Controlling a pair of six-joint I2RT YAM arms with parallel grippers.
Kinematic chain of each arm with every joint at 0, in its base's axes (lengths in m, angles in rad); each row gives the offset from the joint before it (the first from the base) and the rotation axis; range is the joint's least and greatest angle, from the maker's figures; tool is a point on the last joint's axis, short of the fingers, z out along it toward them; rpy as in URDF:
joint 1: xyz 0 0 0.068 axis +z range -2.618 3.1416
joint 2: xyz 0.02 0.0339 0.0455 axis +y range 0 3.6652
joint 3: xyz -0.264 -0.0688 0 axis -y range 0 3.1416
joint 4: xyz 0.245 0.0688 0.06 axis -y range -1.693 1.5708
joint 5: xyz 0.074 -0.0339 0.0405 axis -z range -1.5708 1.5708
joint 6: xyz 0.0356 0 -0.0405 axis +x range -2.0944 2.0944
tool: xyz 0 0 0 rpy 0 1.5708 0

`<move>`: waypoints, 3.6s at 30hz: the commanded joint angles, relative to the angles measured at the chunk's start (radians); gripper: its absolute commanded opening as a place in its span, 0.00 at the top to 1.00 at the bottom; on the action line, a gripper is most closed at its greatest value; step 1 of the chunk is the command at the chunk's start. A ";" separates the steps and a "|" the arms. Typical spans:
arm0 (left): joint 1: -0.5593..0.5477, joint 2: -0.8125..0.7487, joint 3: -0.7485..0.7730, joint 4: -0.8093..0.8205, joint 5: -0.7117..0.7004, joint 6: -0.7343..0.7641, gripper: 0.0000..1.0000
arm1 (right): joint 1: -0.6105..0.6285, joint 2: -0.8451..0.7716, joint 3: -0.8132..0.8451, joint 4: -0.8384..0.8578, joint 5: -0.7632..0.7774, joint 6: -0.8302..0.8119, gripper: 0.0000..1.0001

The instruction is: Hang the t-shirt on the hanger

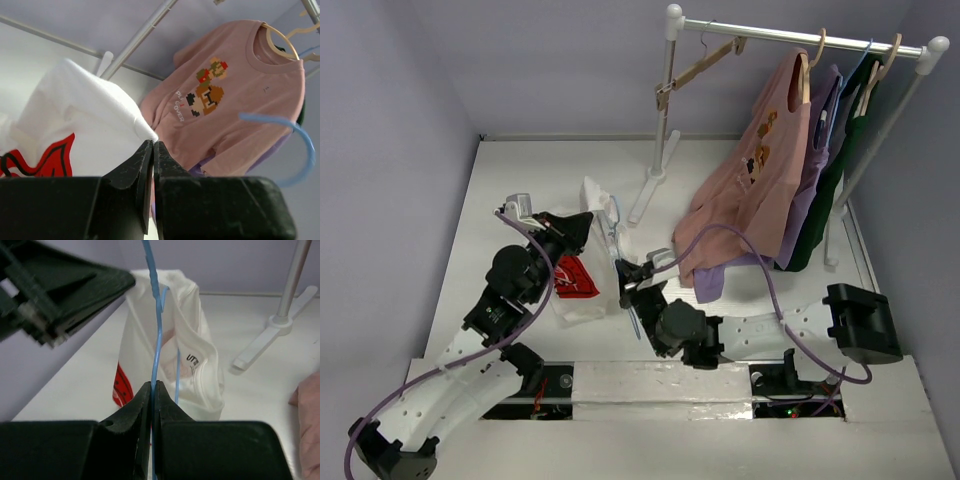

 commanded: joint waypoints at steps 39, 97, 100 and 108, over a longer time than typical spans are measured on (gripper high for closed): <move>-0.010 -0.112 -0.081 -0.141 0.100 -0.066 0.67 | -0.294 0.021 -0.153 0.432 -0.501 0.139 1.00; 0.062 0.416 0.019 0.353 0.198 -0.344 0.70 | -0.285 -0.001 -0.224 0.443 -0.536 0.126 1.00; 0.062 0.402 -0.001 0.382 0.203 -0.359 0.78 | -0.285 0.004 -0.224 0.442 -0.537 0.129 1.00; 0.062 0.359 -0.027 0.390 0.177 -0.381 1.00 | -0.285 0.007 -0.222 0.439 -0.531 0.135 1.00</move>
